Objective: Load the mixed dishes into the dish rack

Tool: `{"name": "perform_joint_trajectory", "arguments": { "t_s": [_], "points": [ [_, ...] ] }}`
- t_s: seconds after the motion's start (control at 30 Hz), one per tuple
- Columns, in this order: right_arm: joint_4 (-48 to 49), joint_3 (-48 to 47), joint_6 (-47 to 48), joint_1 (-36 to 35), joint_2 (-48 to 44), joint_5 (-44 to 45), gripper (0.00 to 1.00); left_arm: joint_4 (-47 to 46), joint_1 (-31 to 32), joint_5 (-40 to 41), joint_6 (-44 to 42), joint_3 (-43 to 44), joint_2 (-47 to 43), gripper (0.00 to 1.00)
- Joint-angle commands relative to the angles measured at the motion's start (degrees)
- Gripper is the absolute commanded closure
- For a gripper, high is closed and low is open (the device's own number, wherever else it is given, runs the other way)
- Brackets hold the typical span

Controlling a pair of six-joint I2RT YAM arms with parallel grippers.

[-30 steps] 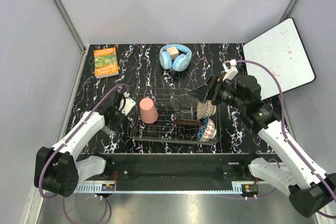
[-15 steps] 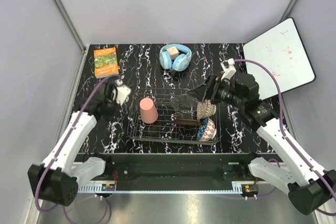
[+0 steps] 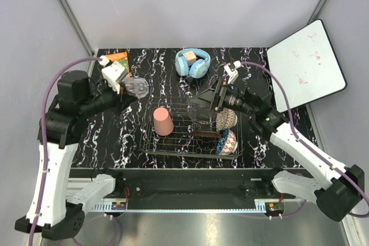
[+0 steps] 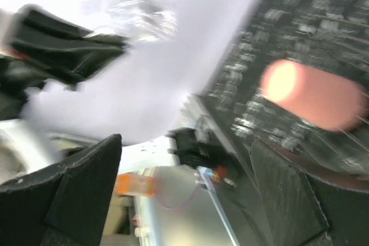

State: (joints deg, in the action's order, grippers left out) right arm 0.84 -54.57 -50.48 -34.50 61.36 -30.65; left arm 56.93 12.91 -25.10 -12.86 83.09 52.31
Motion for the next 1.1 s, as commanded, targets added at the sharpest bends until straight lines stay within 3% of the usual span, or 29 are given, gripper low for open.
{"name": "perform_joint_trajectory", "arguments": {
  "t_s": [0.0,0.03,0.13,0.3,0.6,1.07],
  "points": [
    [34.0,7.9,-21.5,-1.3,2.1,-4.6,0.00,-6.1,-1.7,-22.7,8.5,1.7,4.7,1.00],
    [41.3,8.9,-23.7,-1.7,4.0,-4.5,0.00,-7.0,-2.4,-25.7,10.1,1.5,5.3,1.00],
    [46.6,10.8,-27.0,-3.5,6.0,-3.3,0.00,-11.5,-4.6,-37.3,16.4,1.0,8.4,1.00],
    [41.3,8.2,-22.8,-5.6,7.3,-2.0,0.00,-24.8,-7.9,-53.9,30.9,-2.0,13.0,1.00],
    [46.5,7.3,-24.8,-7.6,13.1,0.7,0.00,-38.9,-8.1,-57.2,41.9,-9.5,13.1,1.00],
    [52.6,2.9,-25.5,-8.6,19.5,2.4,0.00,-40.2,-8.1,-56.9,42.0,-12.5,13.0,1.00]
  ]
}}
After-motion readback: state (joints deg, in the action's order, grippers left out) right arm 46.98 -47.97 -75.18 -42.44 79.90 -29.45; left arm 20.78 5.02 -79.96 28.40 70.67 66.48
